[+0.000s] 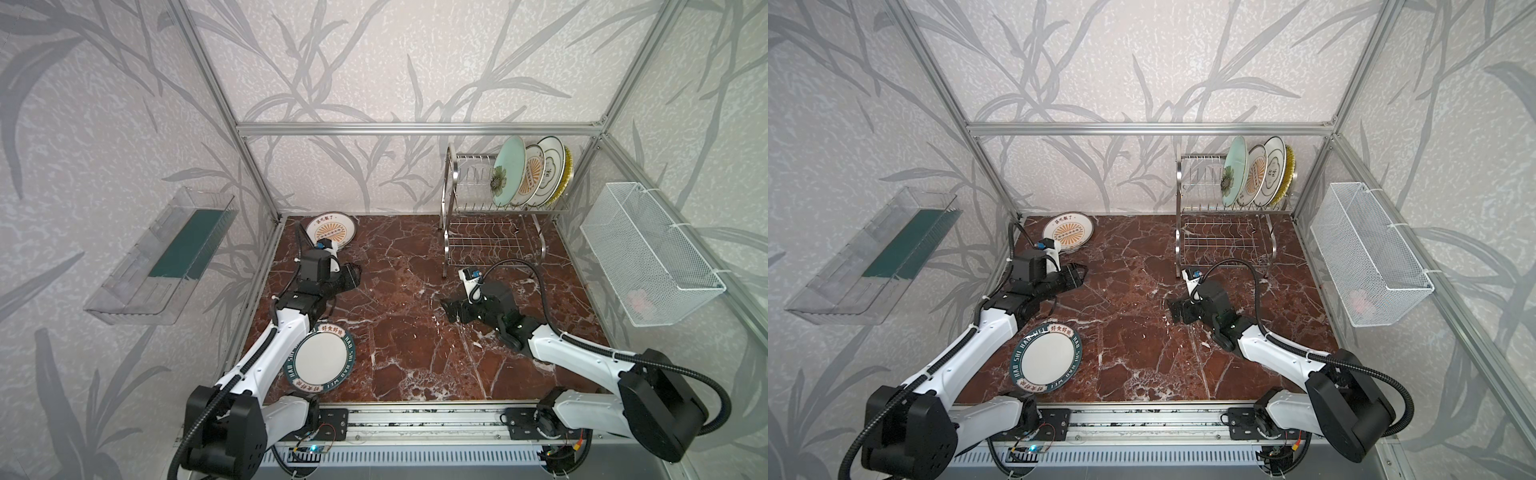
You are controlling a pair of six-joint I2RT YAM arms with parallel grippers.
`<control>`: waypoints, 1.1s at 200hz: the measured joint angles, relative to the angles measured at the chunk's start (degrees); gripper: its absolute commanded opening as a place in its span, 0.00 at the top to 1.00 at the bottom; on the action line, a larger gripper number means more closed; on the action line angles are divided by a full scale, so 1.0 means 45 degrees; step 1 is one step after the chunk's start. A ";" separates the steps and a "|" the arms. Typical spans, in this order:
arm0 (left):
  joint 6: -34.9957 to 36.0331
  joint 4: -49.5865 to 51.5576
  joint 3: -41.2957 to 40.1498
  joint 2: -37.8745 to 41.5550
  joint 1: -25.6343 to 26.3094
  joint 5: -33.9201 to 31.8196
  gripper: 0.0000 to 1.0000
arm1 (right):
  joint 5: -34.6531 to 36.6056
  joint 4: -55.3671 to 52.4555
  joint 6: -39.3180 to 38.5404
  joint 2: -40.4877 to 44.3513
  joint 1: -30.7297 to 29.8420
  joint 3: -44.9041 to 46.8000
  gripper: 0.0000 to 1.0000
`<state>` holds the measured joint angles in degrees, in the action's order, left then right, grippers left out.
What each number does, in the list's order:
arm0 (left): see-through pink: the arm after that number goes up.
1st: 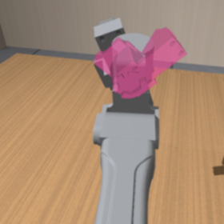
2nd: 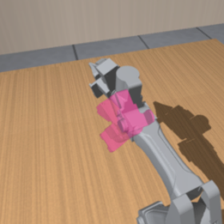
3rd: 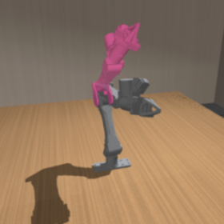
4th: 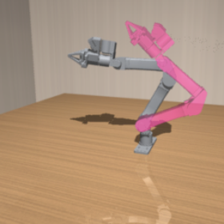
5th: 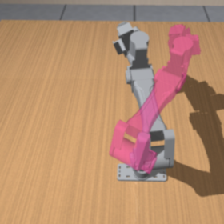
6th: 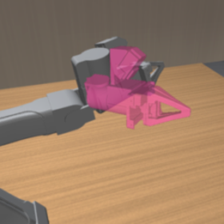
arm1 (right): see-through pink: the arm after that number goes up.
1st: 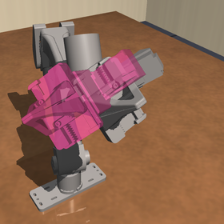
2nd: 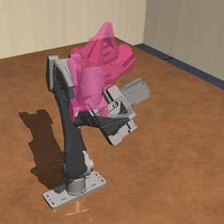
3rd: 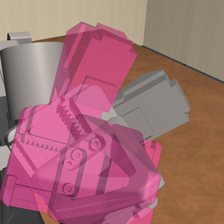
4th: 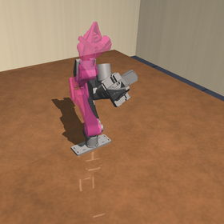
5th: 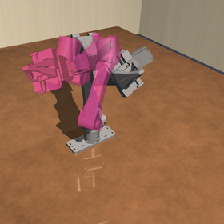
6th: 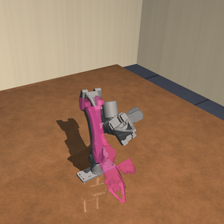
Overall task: Load plates into a dish rack
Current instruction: Pick up the plate from the top-left of the table.
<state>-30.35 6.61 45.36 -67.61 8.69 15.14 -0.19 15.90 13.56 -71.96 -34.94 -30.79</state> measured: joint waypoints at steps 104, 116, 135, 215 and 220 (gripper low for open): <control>-0.1127 -0.2220 0.0690 -0.3225 -0.2458 -0.0466 0.53 | -0.0087 0.0092 0.0811 0.2127 0.0000 0.1205 0.01; -0.1287 -0.2409 0.1015 -0.3750 -0.2710 -0.0476 0.53 | -0.0087 0.0068 0.0855 0.2259 0.0000 0.1297 0.01; -0.1579 -0.2837 0.1506 -0.4634 -0.3094 -0.0486 0.53 | -0.0117 0.0029 0.0942 0.2365 0.0000 0.1360 0.01; -0.2691 -0.3628 0.4022 -0.8524 -0.3808 -0.0384 0.53 | -0.0180 -0.0107 0.1171 0.2880 0.0000 0.1685 0.01; -0.2744 -0.3638 0.4138 -0.8684 -0.3813 -0.0384 0.53 | -0.0170 -0.0170 0.1175 0.2958 0.0000 0.1710 0.01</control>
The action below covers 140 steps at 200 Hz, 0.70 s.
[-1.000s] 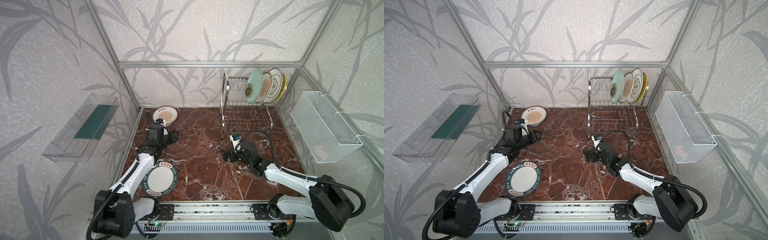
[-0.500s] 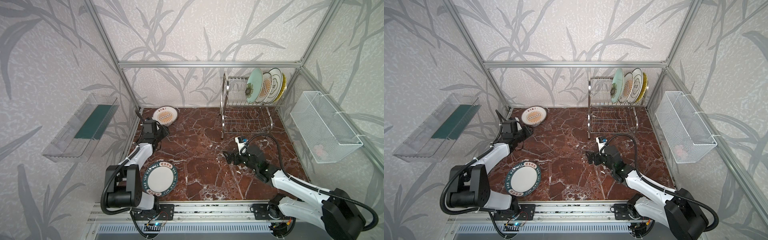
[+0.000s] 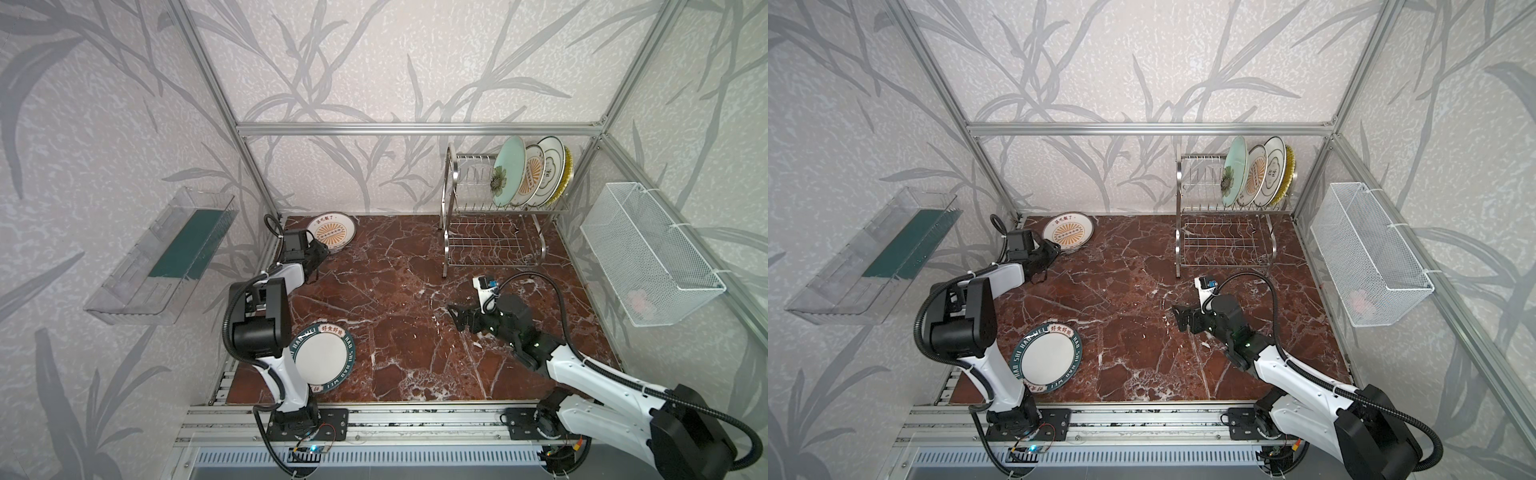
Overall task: Load plates into a dish rack
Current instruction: Pick up the plate from the top-left of the table.
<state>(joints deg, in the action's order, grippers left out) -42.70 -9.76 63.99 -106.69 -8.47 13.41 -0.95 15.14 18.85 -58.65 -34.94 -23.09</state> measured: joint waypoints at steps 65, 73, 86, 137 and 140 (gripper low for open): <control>-0.0476 0.0087 0.1205 -0.1117 -0.0078 0.0000 0.56 | 0.0277 -0.0554 -0.0010 0.0918 0.0000 0.0053 0.01; -0.0525 0.0097 0.1360 -0.1229 -0.0087 0.0000 0.56 | 0.0321 -0.0636 -0.0010 0.1020 0.0000 0.0053 0.01; -0.0568 0.0126 0.1569 -0.1404 -0.0107 0.0015 0.57 | 0.0359 -0.0753 -0.0010 0.1180 0.0000 0.0068 0.01; -0.0821 0.0447 0.1899 -0.2035 -0.0199 0.0039 0.57 | 0.0578 -0.1175 -0.0015 0.1744 0.0000 0.0194 0.01; -0.0840 0.0481 0.1933 -0.2084 -0.0204 0.0044 0.57 | 0.0593 -0.1200 -0.0015 0.1783 0.0000 0.0194 0.01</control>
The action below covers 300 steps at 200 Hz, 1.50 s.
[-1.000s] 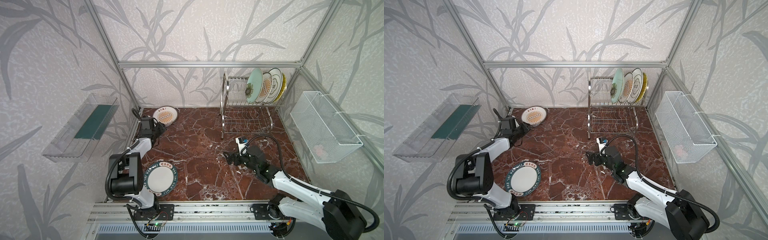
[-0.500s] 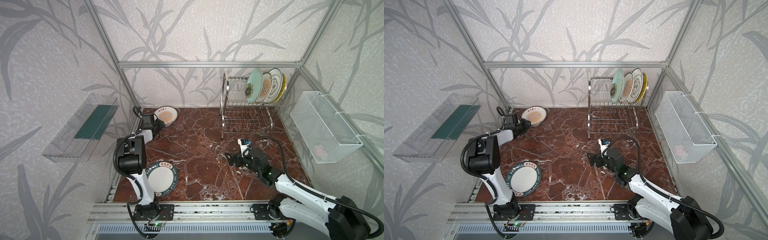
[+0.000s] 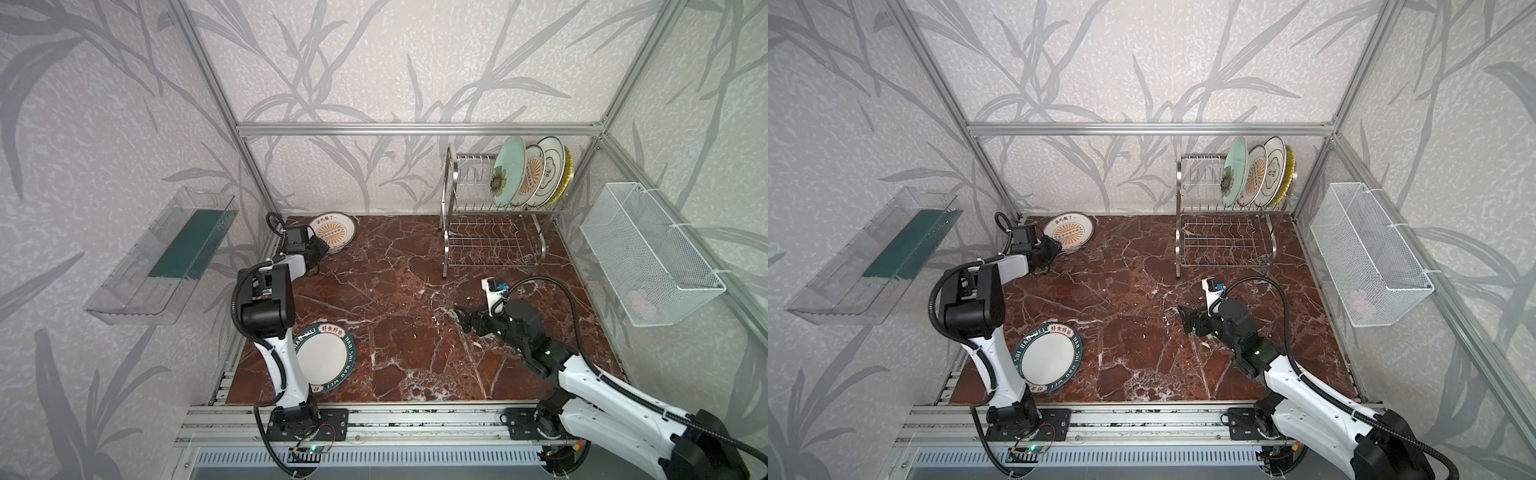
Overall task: Load plates into a dish rack
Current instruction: Pick up the plate from the top-left of the table.
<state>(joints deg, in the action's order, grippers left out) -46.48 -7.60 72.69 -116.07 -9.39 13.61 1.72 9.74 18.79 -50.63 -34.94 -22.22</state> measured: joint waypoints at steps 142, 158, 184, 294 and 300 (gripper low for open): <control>-0.0612 0.0092 0.1205 -0.1423 -0.0063 0.0350 0.60 | 0.0199 -0.0330 -0.0044 0.0189 0.0000 0.0005 0.01; -0.0709 0.0097 0.1345 -0.1564 -0.0063 0.0384 0.60 | 0.0228 -0.0330 -0.0044 0.0189 0.0000 0.0005 0.01; -0.0850 0.0107 0.1438 -0.1763 -0.0063 0.0452 0.61 | 0.0277 -0.0330 -0.0049 0.0189 0.0000 0.0005 0.01; -0.1355 -0.0228 0.1943 -0.2307 -0.0107 0.0631 0.67 | 0.0393 -0.0452 -0.0092 0.0248 0.0000 0.0005 0.01; -0.1355 -0.0253 0.1948 -0.2322 -0.0107 0.0646 0.67 | 0.0413 -0.0461 -0.0092 0.0248 0.0000 0.0005 0.01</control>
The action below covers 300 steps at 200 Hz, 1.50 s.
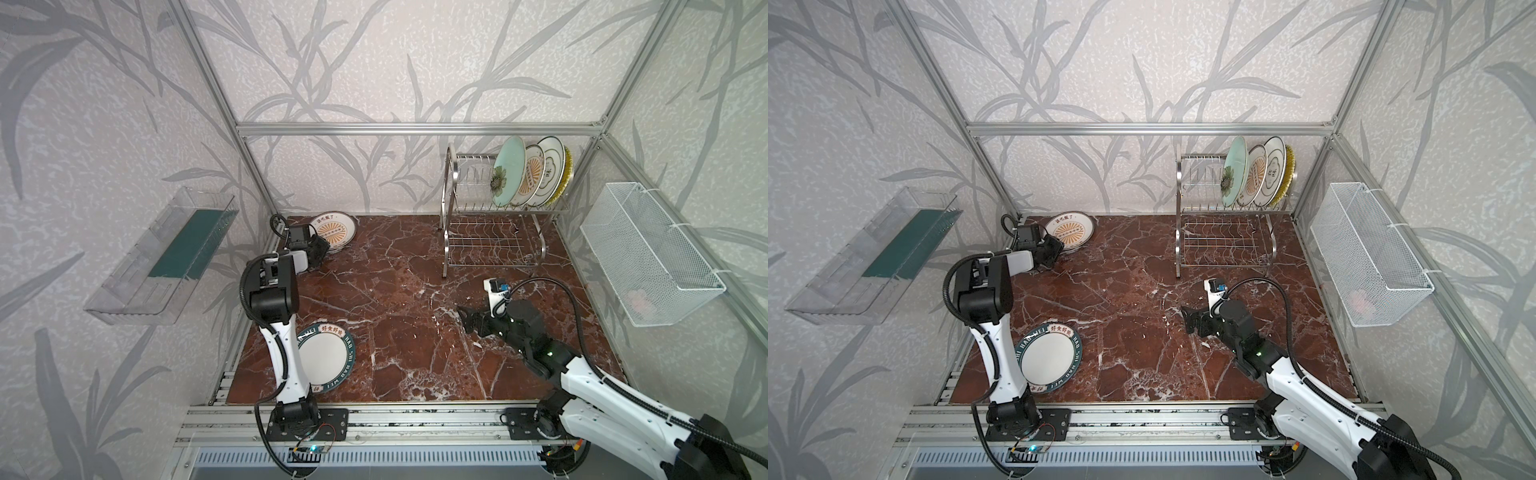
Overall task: Load plates into a dish rack
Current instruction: Pick up the plate from the top-left of the table.
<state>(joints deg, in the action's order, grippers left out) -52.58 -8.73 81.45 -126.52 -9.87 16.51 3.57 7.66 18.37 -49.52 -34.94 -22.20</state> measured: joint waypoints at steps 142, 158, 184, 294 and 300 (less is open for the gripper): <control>-0.0243 -0.0272 -0.0049 -0.0126 -0.0005 0.0029 0.80 | 0.0097 -0.0053 0.0000 0.0005 0.0000 0.0000 0.01; -0.0277 -0.0277 -0.0053 -0.0126 -0.0010 0.0029 0.81 | 0.0102 -0.0053 0.0000 0.0005 0.0000 0.0000 0.01; -0.0350 -0.0364 -0.0092 -0.0126 -0.0010 0.0024 0.83 | 0.0102 -0.0058 -0.0005 0.0019 0.0000 0.0000 0.01; -0.0568 -0.1642 -0.0622 -0.0117 -0.0024 0.0209 0.95 | 0.0112 -0.0092 -0.0010 0.0170 0.0000 0.0000 0.01; -0.0578 -0.1700 -0.0641 -0.0102 -0.0024 0.0243 0.96 | 0.0112 -0.0097 -0.0010 0.0175 0.0000 0.0000 0.01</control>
<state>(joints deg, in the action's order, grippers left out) -55.18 -16.38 78.56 -126.98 -9.98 17.61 4.08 7.22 18.33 -48.73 -34.94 -22.20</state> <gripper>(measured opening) 0.061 0.992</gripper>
